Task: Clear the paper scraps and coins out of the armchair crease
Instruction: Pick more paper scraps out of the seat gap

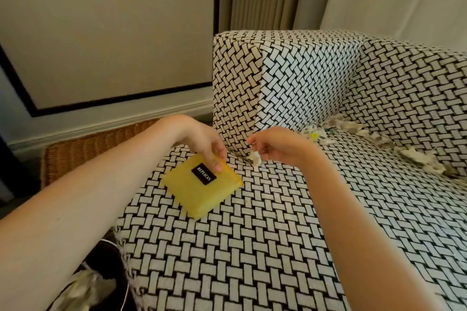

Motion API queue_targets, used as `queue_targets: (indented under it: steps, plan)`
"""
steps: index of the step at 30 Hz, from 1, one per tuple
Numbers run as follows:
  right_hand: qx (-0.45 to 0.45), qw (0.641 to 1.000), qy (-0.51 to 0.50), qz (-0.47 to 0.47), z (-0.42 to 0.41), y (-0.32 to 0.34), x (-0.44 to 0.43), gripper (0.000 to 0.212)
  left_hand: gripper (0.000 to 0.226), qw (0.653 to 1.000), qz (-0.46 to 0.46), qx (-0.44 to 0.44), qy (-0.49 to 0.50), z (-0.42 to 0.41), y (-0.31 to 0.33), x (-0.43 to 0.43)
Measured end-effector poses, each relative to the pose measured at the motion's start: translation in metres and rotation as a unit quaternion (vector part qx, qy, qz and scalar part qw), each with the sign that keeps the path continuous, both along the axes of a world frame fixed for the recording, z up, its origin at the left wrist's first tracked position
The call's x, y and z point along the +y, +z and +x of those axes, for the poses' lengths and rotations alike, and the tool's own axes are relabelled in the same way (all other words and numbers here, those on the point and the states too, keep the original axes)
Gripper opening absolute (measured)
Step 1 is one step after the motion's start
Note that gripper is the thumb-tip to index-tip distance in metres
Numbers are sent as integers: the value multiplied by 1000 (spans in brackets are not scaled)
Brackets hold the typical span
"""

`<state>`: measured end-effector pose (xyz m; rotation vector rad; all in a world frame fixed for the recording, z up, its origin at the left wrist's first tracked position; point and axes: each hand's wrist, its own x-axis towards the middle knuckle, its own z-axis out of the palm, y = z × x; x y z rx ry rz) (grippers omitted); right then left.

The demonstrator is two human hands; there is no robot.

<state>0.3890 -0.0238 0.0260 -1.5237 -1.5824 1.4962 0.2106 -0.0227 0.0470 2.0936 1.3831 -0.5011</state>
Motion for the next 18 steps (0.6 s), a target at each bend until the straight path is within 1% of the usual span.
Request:
queue_targets:
  steps: [3,5,7,10,13,16,18]
  plan:
    - [-112,992,25,51,-10,12,-6,24,9,994,55,-91,14,-1,1,-2]
    - [-90,994,50,45,-10,22,-8,25,10,979,84,-181,35,0,4,-3]
    - [-51,996,72,32,-10,32,-11,27,17,962,116,-244,42,2,8,-6]
    - [-80,991,90,53,-13,46,-13,28,23,944,164,-283,40,3,11,-6]
    - [-95,989,91,61,-15,57,-13,28,24,936,184,-297,37,2,10,-6]
    - [-102,991,19,84,-14,54,-1,28,25,934,203,-290,49,-2,11,-6]
    - [-128,984,-48,114,-11,42,9,23,24,935,214,-280,51,-4,13,-4]
